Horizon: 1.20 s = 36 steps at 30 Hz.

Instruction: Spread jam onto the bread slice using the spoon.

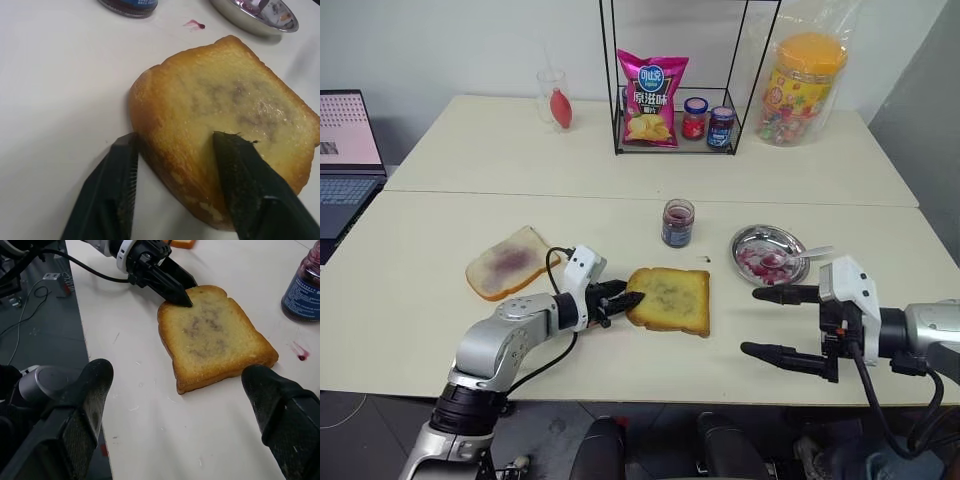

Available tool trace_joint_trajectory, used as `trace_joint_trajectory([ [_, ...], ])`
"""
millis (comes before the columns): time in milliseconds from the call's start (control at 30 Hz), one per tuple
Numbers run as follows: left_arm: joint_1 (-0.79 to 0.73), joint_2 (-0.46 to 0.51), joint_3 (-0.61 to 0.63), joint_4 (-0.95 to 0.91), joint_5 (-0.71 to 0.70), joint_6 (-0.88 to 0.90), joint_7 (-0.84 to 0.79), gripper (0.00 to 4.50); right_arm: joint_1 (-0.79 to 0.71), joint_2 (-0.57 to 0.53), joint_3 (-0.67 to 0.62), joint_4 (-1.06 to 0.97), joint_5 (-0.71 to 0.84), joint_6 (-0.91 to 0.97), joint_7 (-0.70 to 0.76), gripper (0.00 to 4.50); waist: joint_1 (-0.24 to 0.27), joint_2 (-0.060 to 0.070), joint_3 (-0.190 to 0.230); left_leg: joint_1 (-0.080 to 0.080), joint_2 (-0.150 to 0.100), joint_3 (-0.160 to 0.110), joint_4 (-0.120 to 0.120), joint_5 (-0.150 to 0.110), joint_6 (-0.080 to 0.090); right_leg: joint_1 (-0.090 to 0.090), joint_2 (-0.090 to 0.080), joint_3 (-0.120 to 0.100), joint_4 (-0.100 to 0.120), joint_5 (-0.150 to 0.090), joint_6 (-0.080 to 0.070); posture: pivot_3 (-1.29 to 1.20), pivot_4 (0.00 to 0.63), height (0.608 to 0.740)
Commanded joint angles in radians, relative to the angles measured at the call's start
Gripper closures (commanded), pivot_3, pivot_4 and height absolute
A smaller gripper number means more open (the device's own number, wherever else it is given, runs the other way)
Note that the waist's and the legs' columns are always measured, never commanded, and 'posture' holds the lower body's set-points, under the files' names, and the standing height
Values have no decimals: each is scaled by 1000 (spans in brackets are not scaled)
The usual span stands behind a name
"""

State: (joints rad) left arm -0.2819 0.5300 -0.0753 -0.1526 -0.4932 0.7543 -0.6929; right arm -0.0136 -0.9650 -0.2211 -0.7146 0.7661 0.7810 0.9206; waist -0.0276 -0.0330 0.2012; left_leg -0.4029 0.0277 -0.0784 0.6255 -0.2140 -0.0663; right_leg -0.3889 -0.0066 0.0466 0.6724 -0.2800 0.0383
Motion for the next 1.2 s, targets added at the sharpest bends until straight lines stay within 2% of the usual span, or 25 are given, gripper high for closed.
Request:
trace_joint_trajectory([
  [33, 22, 83, 53, -84, 48, -87, -28, 1141, 18, 2, -28, -24, -28, -54, -5, 0, -1, 0, 0, 0, 0, 0, 0, 0, 0, 0, 0, 0, 0, 0, 0, 0, 150, 740],
  [67, 35, 112, 68, -98, 69, -121, -34, 960, 25, 20, -36, -19, -52, -86, -20, 0, -1, -1, 0, 0, 0, 0, 0, 0, 0, 0, 0, 0, 0, 0, 0, 0, 150, 740],
  [200, 105, 248, 77, -170, 128, -269, -141, 960, 67, 118, -99, 26, -122, -200, -88, 0, -1, 1, 1, 0, 2, 0, -2, 0, -1, -1, 0, 0, 0, -1, -1, 0, 150, 740],
  [333, 98, 321, 106, -225, 120, -369, -244, 960, 123, 221, -196, 91, -157, -265, -172, 0, 9, 1, 2, -1, 0, 0, -2, -1, -1, 0, -1, -1, -1, -1, -1, 0, 150, 740],
  [367, 85, 329, 106, -238, 111, -378, -265, 612, 122, 248, -212, 110, -176, -284, -209, 0, 10, 1, 2, -1, 0, 0, -2, -1, -1, 0, -1, -1, -3, -1, -1, 0, 150, 740],
  [400, 68, 332, 101, -251, 99, -378, -281, 550, 111, 281, -225, 133, -193, -303, -255, 0, 10, 1, 2, -2, 0, 0, -2, -1, -1, 0, -1, -1, -4, -1, -1, 0, 150, 740],
  [467, 21, 343, 72, -297, 78, -358, -319, 74, 80, 357, -253, 187, -224, -321, -367, 0, 10, 2, 2, -3, 0, 1, -1, -1, -1, 0, -1, 0, -8, 0, -2, 0, 150, 740],
  [667, -74, 363, 15, -379, 16, -279, -405, 34, 24, 502, -258, 261, -228, -289, -550, 0, 0, 2, 2, -4, 0, 2, -1, -1, -1, 0, -1, 2, -8, 3, 4, 0, 150, 740],
  [800, -130, 346, -28, -398, 8, -245, -418, 34, -40, 587, -296, 411, -197, -280, -644, 0, -3, 5, 3, -4, 1, 2, -2, -1, -1, -1, 1, 2, -7, 3, 4, 0, 150, 740],
  [933, -187, 296, -86, -382, 17, -212, -398, 34, -165, 652, -332, 647, -118, -267, -666, 0, -4, 5, 3, -3, 1, 2, -1, -1, -1, 0, 1, 2, -7, 3, 4, 0, 150, 740],
  [1200, -210, 246, -133, -359, 33, -194, -390, 34, -303, 683, -344, 849, -27, -248, -632, 0, -6, 11, 6, -3, 2, 3, -1, -1, -1, -1, 2, 4, -6, 4, 4, 0, 150, 740],
])
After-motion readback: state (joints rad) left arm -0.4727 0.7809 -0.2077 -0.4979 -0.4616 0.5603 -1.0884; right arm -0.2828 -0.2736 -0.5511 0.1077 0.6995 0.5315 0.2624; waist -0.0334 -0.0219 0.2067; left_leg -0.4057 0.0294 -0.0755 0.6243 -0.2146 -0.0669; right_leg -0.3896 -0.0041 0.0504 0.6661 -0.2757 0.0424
